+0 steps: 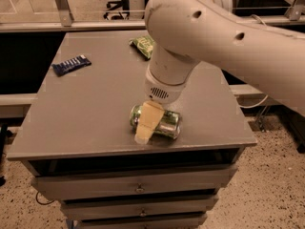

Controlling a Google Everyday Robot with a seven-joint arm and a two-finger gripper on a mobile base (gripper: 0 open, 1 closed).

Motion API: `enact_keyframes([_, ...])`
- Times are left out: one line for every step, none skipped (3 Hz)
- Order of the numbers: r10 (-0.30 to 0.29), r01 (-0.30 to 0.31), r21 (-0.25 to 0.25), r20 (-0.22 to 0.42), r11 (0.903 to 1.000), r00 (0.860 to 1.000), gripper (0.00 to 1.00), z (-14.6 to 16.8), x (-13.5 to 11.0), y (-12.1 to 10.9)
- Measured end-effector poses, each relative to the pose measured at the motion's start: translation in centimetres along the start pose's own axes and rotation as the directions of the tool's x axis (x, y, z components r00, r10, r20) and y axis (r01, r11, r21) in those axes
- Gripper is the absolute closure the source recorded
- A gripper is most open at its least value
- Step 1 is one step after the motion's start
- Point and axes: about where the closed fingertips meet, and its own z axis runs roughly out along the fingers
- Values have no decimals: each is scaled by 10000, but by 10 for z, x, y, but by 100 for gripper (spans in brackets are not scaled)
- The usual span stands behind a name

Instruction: Place green can upright

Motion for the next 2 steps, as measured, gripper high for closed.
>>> enact_keyframes([216, -216, 24, -387, 9998, 9990, 0, 15, -7, 5])
enact_keyframes([422, -411, 157, -781, 9990, 9960, 18, 24, -12, 8])
